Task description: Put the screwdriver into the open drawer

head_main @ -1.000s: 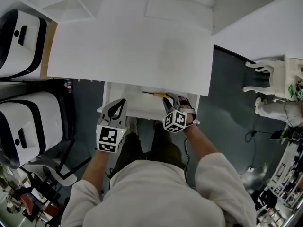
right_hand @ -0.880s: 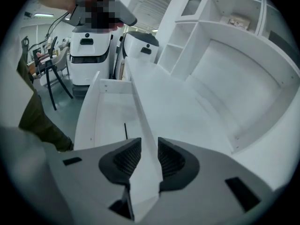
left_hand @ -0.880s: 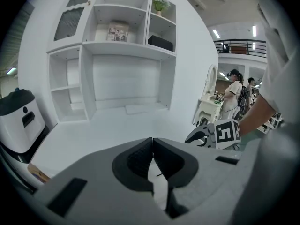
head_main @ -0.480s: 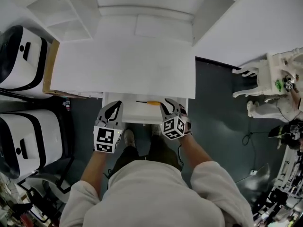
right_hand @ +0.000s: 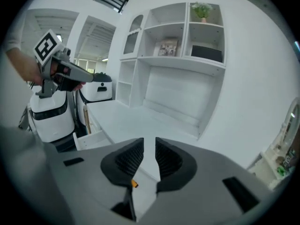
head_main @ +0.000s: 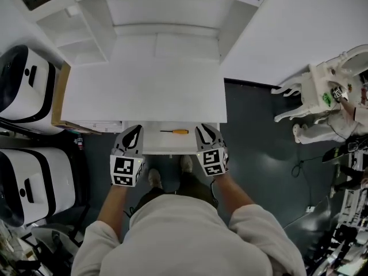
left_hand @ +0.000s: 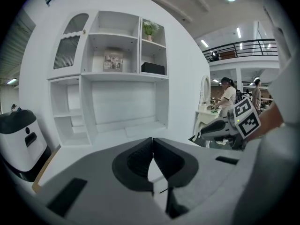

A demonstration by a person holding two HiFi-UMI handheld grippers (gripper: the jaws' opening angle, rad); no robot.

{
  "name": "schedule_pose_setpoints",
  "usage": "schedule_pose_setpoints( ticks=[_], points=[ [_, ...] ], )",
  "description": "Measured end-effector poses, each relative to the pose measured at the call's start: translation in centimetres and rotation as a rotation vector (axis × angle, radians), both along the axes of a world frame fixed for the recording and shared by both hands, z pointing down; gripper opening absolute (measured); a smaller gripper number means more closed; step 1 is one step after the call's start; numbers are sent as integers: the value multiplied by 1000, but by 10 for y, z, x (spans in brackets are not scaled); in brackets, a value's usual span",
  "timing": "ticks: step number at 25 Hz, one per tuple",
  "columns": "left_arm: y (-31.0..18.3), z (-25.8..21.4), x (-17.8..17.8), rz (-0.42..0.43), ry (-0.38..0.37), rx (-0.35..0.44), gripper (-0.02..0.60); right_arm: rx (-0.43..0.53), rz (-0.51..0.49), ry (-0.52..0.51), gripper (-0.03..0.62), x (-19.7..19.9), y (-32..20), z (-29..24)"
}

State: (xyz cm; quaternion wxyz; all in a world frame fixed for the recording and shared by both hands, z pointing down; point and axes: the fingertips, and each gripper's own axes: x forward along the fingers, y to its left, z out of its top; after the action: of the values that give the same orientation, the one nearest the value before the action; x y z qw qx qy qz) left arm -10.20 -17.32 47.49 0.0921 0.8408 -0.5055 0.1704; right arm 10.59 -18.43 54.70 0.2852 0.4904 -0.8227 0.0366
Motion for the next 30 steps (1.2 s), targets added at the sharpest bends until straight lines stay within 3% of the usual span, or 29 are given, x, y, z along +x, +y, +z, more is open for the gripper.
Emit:
schedule_pose_setpoints(
  ticks=[8,19,30],
  points=[
    [1,-14,-6,1,8,32,6,48,124,-128,52,18,11,-38],
    [2,-19,-10,8,13,50,6,113,210,-192,6,28,24,-64],
    [4,-19,-7,7,17,52,5,150,275,-227,3,46,33,-82]
  ],
)
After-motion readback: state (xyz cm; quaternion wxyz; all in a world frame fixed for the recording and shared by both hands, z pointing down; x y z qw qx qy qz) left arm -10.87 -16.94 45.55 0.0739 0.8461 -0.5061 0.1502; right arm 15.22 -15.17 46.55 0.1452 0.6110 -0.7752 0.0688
